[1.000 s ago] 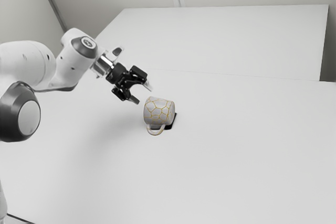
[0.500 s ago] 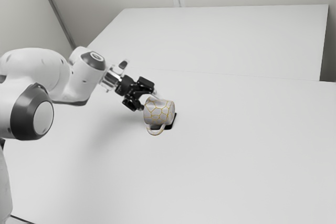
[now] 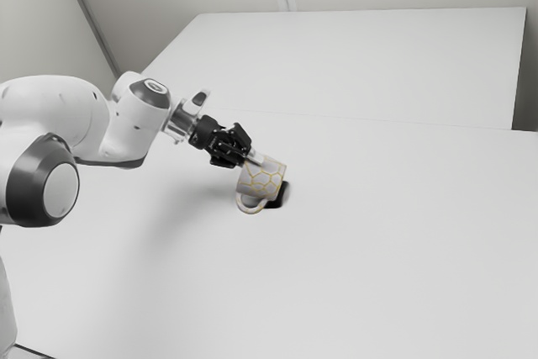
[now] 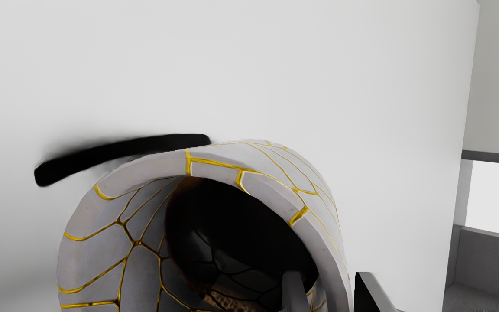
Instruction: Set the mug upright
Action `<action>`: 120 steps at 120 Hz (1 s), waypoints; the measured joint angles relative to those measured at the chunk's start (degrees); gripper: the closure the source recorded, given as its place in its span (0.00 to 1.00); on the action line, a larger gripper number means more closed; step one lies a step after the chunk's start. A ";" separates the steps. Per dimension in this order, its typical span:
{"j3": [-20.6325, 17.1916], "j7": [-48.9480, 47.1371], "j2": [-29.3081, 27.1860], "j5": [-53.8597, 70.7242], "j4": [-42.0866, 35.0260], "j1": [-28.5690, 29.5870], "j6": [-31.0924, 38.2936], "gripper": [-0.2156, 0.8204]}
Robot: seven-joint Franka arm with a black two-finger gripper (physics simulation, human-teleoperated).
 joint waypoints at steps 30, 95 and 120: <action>-0.86 0.03 -0.74 0.44 0.69 -0.07 0.23 0.93; -5.77 -16.48 -11.96 52.79 -0.32 -7.74 3.90 0.96; -7.24 -26.49 -11.82 66.52 -1.88 -9.18 3.30 0.96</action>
